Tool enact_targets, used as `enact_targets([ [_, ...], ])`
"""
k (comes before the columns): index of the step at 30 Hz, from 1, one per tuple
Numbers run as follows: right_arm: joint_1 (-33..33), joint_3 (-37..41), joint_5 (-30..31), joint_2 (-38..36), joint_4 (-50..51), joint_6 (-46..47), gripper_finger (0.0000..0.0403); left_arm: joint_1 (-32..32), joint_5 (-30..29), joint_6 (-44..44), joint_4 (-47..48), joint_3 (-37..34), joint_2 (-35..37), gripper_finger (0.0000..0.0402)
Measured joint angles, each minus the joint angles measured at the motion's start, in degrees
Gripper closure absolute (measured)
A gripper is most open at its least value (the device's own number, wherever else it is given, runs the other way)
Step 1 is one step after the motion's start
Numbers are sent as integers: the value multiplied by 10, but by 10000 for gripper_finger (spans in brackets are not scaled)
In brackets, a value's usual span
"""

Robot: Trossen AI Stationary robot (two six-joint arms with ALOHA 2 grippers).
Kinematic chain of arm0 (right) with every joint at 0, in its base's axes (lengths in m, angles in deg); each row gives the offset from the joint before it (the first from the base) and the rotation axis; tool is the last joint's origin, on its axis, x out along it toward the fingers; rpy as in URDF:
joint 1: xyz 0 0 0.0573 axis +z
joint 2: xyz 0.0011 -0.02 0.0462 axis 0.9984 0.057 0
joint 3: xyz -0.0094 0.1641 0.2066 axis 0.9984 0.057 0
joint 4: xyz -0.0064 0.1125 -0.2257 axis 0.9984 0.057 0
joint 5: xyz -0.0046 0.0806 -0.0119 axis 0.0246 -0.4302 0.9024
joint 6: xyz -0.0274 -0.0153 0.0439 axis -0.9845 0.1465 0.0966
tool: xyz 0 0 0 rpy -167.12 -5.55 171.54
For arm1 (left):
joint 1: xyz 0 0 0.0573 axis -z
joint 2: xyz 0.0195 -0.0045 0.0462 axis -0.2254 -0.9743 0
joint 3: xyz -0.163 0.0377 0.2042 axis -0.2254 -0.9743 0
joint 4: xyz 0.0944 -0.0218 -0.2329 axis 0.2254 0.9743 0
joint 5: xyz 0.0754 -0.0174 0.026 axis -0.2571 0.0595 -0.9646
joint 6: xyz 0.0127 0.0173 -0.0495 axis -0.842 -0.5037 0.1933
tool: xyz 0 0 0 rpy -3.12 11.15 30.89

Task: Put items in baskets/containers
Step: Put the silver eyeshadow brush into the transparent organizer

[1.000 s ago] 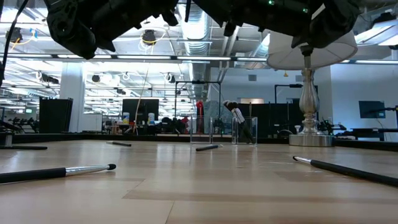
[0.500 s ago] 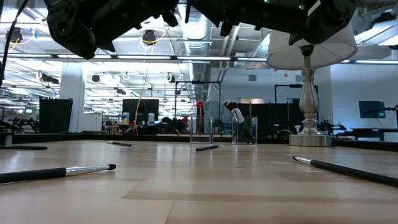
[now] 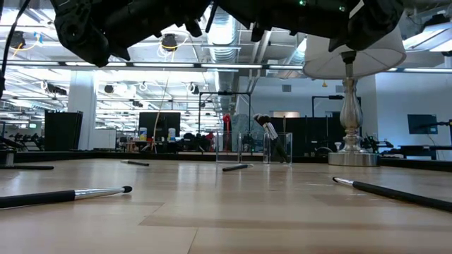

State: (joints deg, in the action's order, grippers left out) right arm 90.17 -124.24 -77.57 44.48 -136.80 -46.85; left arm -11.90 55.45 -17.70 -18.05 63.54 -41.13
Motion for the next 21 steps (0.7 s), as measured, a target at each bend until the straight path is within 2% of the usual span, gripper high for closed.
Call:
enact_targets([
  [3, -5, 2, -1, 0, 1, 0, 390, 0, 1, 0, 23, 0, 11, 327],
  [7, -18, 12, 3, 0, -1, 3, 385, -8, -3, 0, 75, -9, 44, 286],
  [11, -41, 19, 14, 0, 11, 16, 385, -16, 10, 0, 83, -44, 112, 256],
  [17, -84, 19, 8, 0, 40, 27, 391, -27, -24, -1, 89, -108, 211, 247],
  [21, -118, 20, 8, 0, 54, 40, 375, -32, -55, -1, 99, -126, 234, 256],
])
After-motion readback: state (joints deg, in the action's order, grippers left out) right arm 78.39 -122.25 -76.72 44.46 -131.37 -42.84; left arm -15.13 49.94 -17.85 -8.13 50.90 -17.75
